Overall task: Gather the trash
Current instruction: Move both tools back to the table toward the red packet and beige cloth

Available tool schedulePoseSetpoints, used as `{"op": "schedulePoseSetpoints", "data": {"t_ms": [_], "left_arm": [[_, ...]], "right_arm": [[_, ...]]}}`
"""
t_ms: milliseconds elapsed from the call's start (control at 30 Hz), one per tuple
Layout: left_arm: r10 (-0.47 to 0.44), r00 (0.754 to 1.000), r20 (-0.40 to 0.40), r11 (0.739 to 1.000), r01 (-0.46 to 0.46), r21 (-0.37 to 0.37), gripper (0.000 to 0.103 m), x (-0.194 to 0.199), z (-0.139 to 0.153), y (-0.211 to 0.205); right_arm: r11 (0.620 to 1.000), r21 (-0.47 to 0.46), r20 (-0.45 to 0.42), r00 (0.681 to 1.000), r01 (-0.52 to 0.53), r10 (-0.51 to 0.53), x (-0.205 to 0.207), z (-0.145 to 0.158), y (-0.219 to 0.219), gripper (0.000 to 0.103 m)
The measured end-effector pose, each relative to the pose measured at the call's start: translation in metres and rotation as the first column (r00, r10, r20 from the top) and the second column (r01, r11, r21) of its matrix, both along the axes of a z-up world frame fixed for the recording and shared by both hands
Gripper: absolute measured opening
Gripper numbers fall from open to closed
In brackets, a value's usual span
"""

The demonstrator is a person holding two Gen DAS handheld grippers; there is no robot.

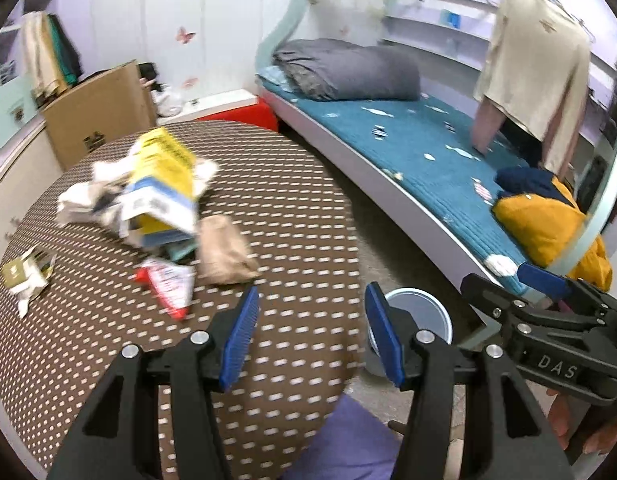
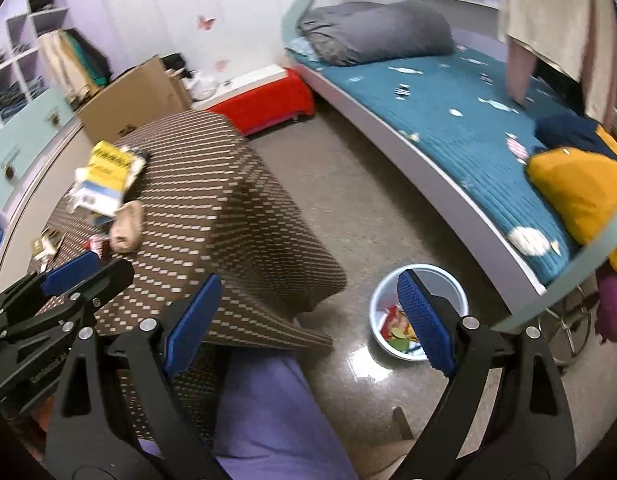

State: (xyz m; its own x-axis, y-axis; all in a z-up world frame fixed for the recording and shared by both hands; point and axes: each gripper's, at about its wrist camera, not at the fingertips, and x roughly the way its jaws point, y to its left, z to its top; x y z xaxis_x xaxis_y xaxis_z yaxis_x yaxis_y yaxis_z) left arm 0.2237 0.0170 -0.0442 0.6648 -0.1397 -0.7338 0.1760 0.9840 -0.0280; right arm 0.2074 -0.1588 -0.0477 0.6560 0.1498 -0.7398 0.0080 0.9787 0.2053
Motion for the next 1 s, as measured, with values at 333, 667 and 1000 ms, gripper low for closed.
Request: {"op": "schedulePoseSetpoints", "data": {"t_ms": [333,667,1000], "left_arm": [[0.168,0.986,-0.012,0.986,-0.168,0.005,0.055,-0.008,-0.002,0.071],[0.291,0.956,-0.029,0.956,-0.292,-0.005,0.056,-0.013,-0.004,0.131],[0.349,0.935,-0.062,0.935,-0.352,-0.050,0.062,-0.003,-0.008,0.164]], "right_arm": [[0.984,-0.016,-0.008,0.984,-0.175,0.175,0.020,0.000,0.071,0.088],[0.964,-0.030,-0.017,0.964,-0.266,0.265,0.044,0.000,0.124,0.088],[0.944,-0.084,-0.049,0.947,-0.320,0.317,0.080,-0.017,0.162,0.081]]}}
